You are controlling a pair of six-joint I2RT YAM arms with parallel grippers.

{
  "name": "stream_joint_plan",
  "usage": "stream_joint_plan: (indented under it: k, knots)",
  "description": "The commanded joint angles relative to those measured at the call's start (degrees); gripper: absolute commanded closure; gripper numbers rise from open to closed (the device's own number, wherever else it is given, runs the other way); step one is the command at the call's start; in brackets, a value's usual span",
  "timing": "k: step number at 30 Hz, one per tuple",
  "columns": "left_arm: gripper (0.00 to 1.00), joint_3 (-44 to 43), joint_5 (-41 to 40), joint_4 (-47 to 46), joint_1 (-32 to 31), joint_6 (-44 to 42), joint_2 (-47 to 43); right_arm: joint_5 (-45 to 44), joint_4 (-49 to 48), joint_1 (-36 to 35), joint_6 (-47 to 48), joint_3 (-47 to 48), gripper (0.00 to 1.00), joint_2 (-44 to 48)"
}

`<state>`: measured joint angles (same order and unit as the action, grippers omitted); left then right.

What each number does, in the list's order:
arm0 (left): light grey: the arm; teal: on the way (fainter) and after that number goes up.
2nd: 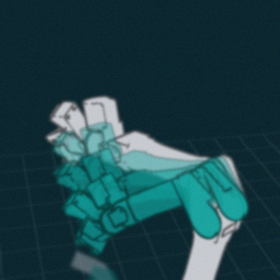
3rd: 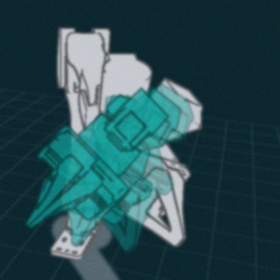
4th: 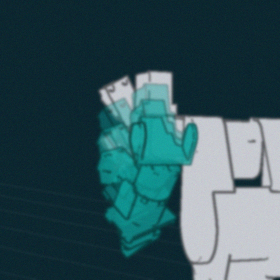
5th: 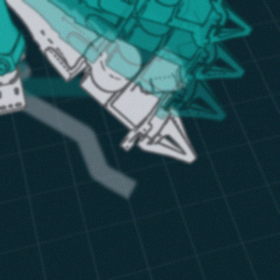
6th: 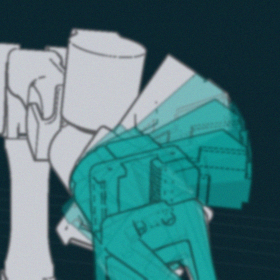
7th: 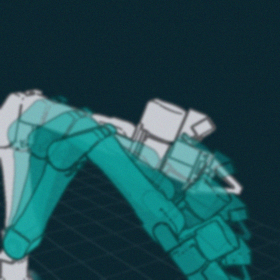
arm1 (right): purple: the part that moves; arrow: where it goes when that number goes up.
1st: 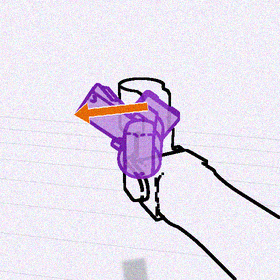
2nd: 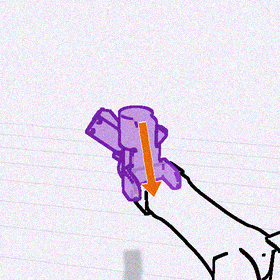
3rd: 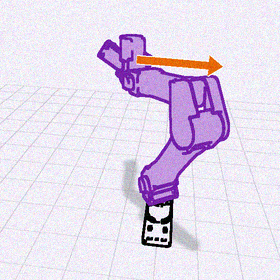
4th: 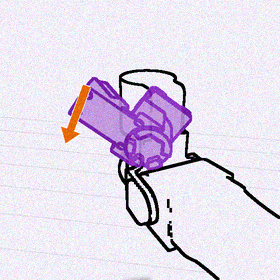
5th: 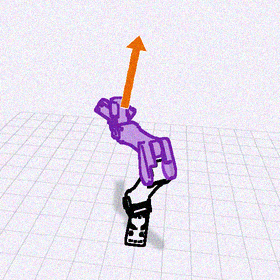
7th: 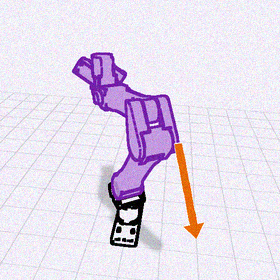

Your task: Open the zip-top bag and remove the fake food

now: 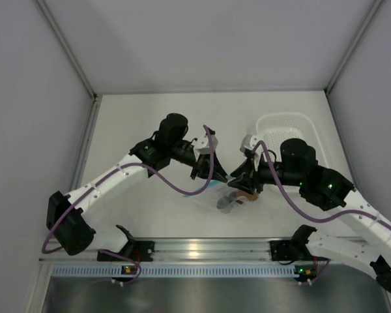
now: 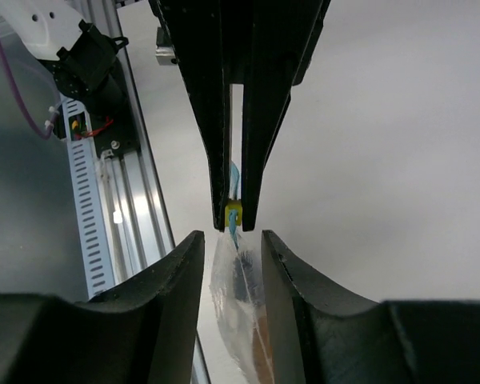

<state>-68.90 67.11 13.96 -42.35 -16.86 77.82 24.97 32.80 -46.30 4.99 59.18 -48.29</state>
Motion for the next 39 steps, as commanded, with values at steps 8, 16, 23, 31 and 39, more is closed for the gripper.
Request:
stream_joint_plan:
  k: [8, 16, 23, 31, 39]
  knots:
    - [1.00, -1.76, 2.50, 1.51, -0.02, -3.09, 0.23, 1.75, 1.48, 0.07, 1.51, 4.89, 0.82, -3.21]
    - [1.00, -2.55, 1.10, 4.94, 0.07, -6.16, 0.22, 2.80, 1.39, -0.10, 1.60, 4.98, 1.00, -3.30]
    - [1.00, -3.60, -2.16, 8.19, 0.34, -8.45, 0.75, -1.50, -2.02, -0.54, -1.82, 3.84, 1.00, -1.81]
    - [1.00, -3.43, -6.03, 8.54, 0.60, -8.27, 0.75, -9.42, -9.33, -0.45, -11.59, -0.20, 1.00, 1.97]
    - [1.00, -2.11, -6.11, 8.55, 0.86, -8.19, 0.66, -6.51, -9.16, -0.54, -10.27, -1.35, 1.00, 2.06]
